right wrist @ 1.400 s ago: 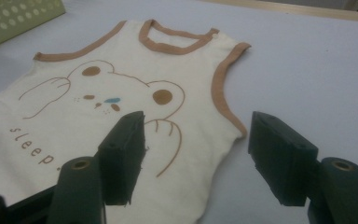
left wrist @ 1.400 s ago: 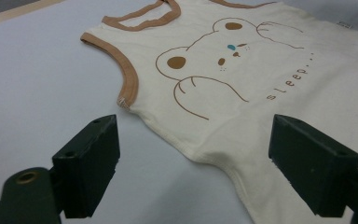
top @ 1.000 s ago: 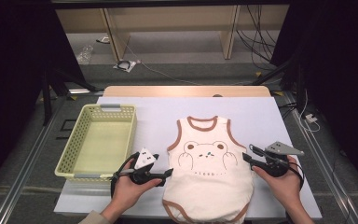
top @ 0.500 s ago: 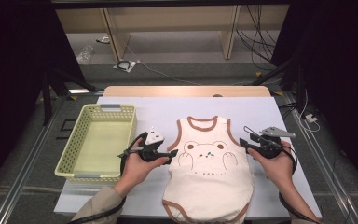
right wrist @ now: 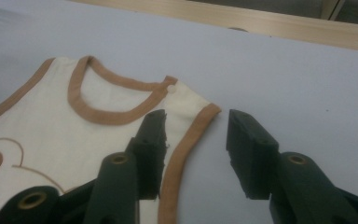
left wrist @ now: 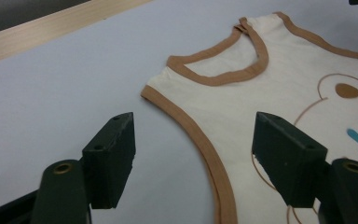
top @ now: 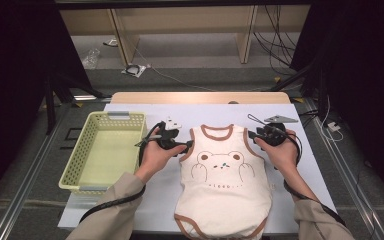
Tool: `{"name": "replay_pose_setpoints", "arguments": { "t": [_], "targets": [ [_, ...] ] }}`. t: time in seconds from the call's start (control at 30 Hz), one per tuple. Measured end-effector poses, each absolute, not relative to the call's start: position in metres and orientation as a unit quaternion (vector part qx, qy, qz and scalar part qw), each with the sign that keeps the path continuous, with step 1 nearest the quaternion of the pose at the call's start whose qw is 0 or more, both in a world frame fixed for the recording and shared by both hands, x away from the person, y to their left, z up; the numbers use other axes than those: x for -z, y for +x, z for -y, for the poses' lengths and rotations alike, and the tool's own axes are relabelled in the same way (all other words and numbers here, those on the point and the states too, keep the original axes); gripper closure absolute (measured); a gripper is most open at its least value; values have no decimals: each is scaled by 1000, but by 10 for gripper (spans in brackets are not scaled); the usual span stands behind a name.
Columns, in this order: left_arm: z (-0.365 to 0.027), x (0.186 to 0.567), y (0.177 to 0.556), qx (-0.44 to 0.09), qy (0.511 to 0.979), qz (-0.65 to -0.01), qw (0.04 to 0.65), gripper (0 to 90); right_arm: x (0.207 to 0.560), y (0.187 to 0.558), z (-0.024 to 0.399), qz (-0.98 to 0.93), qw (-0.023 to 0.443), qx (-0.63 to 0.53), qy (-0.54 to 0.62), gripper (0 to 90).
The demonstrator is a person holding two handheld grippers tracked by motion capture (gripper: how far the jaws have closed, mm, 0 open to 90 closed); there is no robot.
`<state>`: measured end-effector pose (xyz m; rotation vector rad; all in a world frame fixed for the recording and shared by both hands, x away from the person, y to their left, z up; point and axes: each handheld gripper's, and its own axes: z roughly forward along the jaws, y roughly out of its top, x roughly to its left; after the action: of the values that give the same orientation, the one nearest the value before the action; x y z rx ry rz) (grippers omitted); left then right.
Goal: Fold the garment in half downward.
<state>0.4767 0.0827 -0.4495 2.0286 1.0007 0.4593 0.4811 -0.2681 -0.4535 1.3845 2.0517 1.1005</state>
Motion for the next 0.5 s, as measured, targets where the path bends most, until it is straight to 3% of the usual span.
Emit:
{"name": "replay_pose_setpoints", "arguments": {
  "t": [0.5],
  "targets": [
    [-57,472,536,-177,813,-437,342,427,477,529,254,-745,204,-340,536,648]
  ]
}}
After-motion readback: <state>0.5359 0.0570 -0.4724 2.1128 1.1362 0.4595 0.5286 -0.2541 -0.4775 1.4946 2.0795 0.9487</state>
